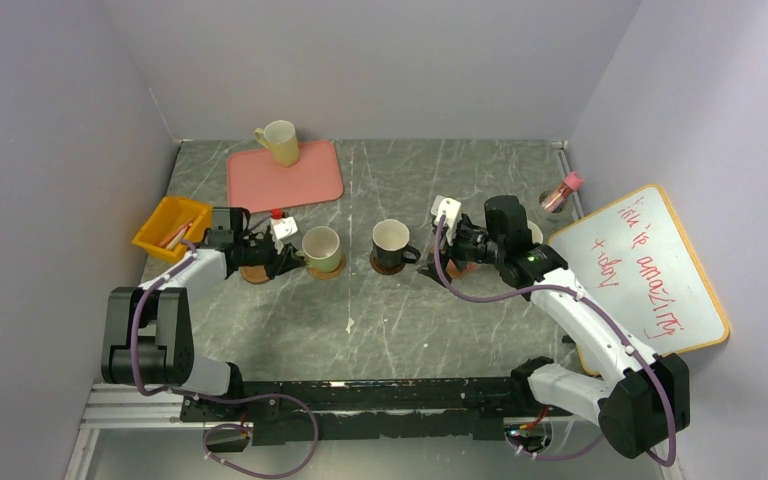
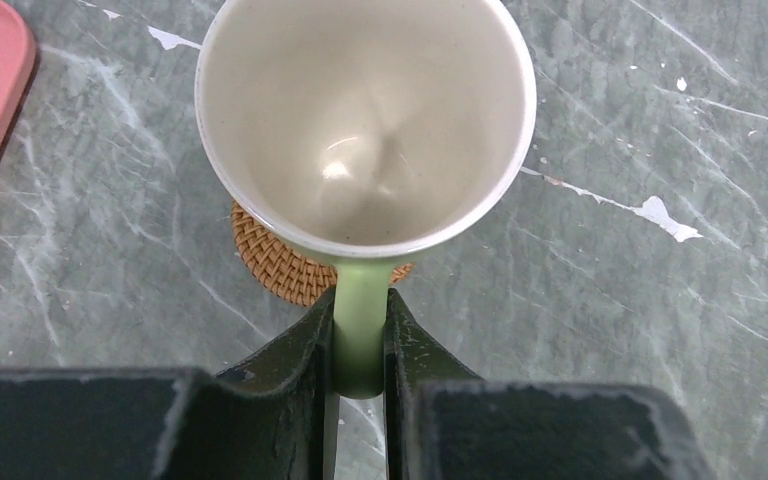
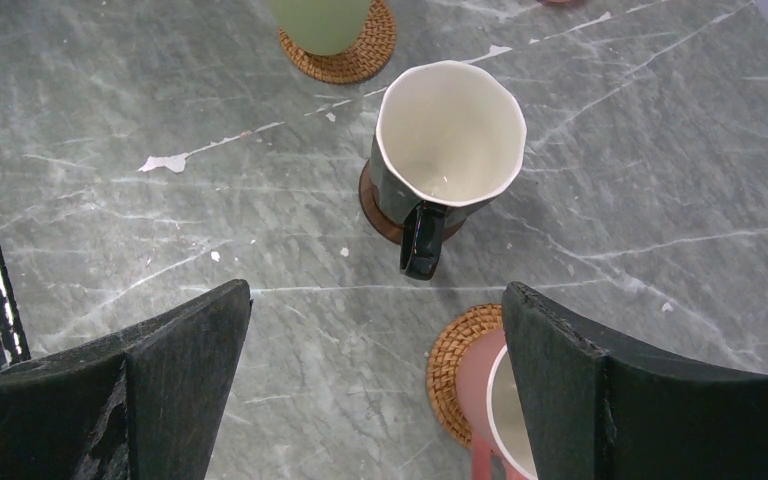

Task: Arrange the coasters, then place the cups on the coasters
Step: Place the cup on the coaster.

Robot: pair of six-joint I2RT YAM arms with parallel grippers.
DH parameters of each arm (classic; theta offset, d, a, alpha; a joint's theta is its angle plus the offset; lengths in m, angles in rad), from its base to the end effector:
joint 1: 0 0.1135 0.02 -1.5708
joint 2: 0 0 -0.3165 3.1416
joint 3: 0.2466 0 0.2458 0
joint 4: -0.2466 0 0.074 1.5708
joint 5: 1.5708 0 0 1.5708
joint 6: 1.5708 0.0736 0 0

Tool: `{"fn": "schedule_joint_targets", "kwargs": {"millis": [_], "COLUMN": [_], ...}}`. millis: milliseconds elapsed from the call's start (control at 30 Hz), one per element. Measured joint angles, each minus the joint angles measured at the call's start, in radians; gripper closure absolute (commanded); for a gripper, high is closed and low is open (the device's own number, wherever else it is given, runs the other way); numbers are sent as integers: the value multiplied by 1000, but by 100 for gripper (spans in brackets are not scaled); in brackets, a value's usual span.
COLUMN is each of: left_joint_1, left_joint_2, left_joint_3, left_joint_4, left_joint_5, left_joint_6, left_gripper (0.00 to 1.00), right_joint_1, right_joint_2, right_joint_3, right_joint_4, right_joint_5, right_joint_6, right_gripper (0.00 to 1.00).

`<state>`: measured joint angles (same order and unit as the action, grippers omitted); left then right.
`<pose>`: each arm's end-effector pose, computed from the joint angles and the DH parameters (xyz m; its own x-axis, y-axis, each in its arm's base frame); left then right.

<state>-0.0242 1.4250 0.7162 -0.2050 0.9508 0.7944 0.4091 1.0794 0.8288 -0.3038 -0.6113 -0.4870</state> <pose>0.2638 -0.0663 0.2246 -0.1901 0.4193 -0.8877 0.9228 0.3849 -0.0158 0.1948 0.1305 0.3209 -0.0649 -0.4458 -0.8928 -0.9095 0.3945 -0.1309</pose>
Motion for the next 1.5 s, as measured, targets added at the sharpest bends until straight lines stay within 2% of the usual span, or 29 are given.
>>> {"fn": "schedule_joint_targets", "kwargs": {"millis": [700, 1500], "left_joint_1": [0, 0], "left_joint_2": [26, 46], "left_joint_3": [-10, -10], "left_joint_4": [84, 88], "left_joint_5": [-15, -50], "left_joint_6": [-51, -55], "left_gripper": [95, 94], "right_joint_1": [0, 0], "right_joint_2": [-1, -1], "right_joint_3": [0, 0], "right_joint_4": [0, 0], "right_joint_5": [0, 0], "right_joint_6": [0, 0], "right_gripper": [0, 0]}}
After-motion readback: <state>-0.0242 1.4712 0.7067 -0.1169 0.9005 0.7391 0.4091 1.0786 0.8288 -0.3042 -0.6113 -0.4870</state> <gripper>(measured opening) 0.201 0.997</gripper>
